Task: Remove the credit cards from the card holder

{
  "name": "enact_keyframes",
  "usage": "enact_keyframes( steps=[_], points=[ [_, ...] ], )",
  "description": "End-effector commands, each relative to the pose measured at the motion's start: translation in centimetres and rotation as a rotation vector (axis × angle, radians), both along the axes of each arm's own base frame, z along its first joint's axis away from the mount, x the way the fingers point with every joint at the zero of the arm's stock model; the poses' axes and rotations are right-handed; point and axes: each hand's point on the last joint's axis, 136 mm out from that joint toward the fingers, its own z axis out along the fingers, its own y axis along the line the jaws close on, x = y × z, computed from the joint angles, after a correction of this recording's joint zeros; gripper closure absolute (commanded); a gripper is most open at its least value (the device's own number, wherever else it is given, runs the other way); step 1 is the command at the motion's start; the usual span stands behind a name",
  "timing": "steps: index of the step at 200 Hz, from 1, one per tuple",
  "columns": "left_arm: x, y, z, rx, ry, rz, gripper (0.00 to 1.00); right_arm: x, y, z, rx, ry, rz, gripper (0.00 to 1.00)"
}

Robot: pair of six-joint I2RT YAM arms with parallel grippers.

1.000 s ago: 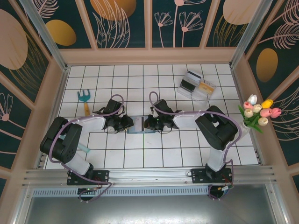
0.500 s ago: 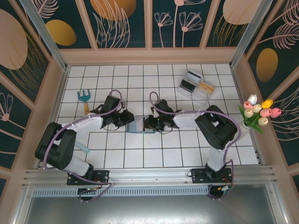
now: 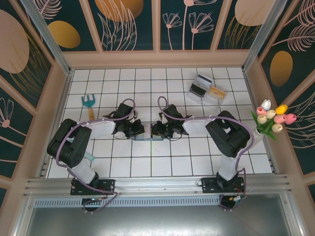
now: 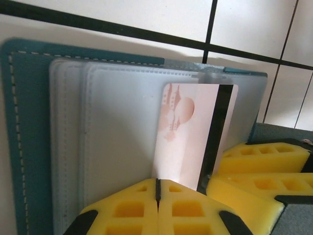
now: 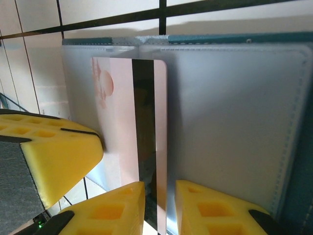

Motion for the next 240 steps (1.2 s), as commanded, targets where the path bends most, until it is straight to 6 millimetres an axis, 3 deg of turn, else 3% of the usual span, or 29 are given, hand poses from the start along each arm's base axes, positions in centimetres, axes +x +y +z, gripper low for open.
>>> enact_keyframes(
  steps=[1,37,110,176,214,240],
  points=[
    [-0.4,1.3,-1.4,0.079,0.018,0.018,0.96,0.0,-0.7,-1.3,-0.023,0.036,-0.023,0.74],
    [-1.7,2.4,-3.1,0.133,0.059,0.022,0.97,-0.3,-0.2,-1.3,0.017,0.045,-0.013,0.73],
    [-2.2,2.9,-3.8,0.153,0.075,0.026,0.97,-0.1,1.0,0.0,0.164,0.053,-0.020,0.80],
    [-1.8,2.5,-3.0,0.128,0.067,0.041,0.81,0.2,-1.9,-0.7,0.044,0.033,-0.088,0.93],
    [-1.8,2.5,-3.0,0.125,0.071,0.042,0.74,0.2,-3.6,0.5,-0.020,-0.008,-0.091,0.96],
    [-1.0,1.6,-1.4,0.081,0.036,0.035,0.70,0.1,-3.5,2.3,-0.004,-0.050,-0.052,0.98]
  ],
)
